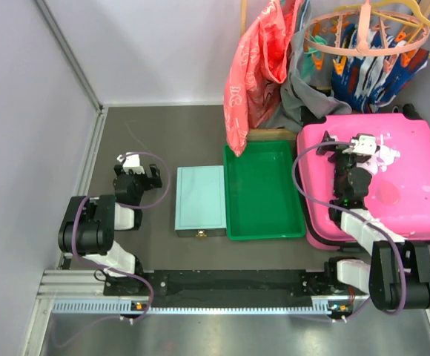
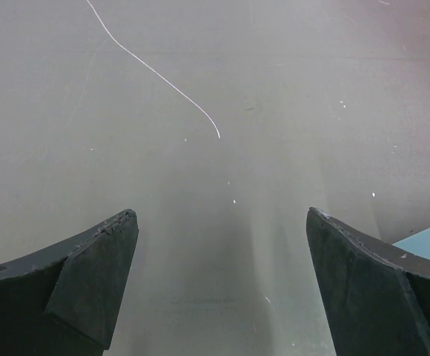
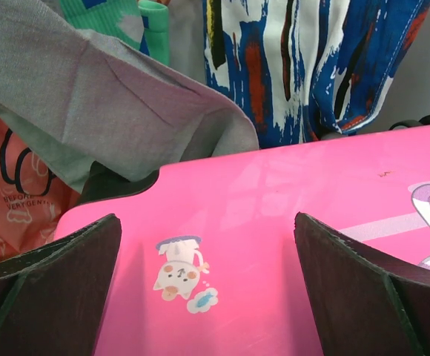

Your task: Open, take out, and arrange the luggage

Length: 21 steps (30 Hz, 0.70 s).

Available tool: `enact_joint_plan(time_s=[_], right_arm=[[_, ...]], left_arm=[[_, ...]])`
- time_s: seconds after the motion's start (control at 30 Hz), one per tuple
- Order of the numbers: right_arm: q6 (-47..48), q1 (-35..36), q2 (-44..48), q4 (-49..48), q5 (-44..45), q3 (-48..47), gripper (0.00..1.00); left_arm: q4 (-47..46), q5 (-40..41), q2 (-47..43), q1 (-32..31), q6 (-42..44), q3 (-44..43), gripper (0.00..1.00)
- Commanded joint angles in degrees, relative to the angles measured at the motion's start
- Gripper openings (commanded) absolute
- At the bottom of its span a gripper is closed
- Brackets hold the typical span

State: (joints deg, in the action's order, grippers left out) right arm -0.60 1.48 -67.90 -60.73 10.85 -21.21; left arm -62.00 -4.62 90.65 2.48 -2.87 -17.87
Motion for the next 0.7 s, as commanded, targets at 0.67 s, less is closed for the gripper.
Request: enact_joint_plan(time_s=[0.67], right_arm=[[-5.6,41.0,-5.6,80.7,6.7,-43.4,0.89]], left_arm=[[90.7,-21.7,-16.3,1.0,23.2,-39.2,0.85]])
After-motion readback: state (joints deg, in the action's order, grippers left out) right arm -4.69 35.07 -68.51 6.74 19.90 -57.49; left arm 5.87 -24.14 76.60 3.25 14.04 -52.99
